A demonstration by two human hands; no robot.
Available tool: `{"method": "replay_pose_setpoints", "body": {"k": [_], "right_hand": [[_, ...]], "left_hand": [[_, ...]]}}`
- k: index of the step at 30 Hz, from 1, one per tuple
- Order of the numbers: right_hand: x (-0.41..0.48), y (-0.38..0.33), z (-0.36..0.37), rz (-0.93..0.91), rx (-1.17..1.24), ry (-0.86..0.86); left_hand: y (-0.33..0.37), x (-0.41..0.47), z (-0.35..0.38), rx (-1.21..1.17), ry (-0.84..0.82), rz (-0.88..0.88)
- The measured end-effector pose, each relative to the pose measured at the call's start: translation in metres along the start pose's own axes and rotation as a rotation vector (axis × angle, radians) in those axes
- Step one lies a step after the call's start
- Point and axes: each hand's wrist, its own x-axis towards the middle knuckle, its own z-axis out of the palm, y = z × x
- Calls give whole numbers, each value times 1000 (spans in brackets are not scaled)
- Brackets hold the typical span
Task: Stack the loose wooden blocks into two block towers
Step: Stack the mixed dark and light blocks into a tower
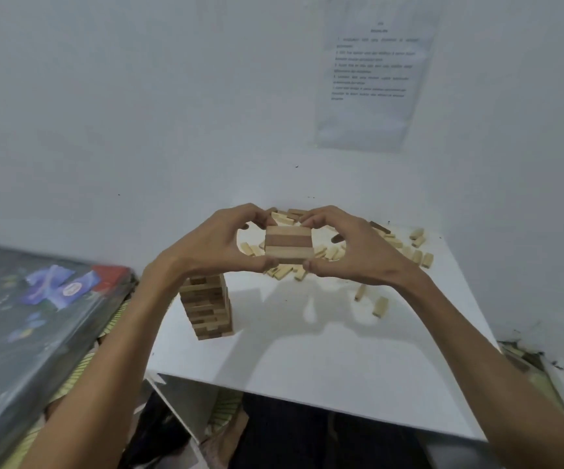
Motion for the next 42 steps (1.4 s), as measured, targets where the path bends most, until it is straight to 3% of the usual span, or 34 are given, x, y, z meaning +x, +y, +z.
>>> {"method": "replay_pose_setpoints", "body": {"k": [18,42], "right_hand": [[81,-36,101,-60,18,-154],[85,-33,118,-32,-33,-235]], "left_hand": [[-87,-73,-57,-6,76,-179],[-106,-86,-43,-41,101,-211]]}}
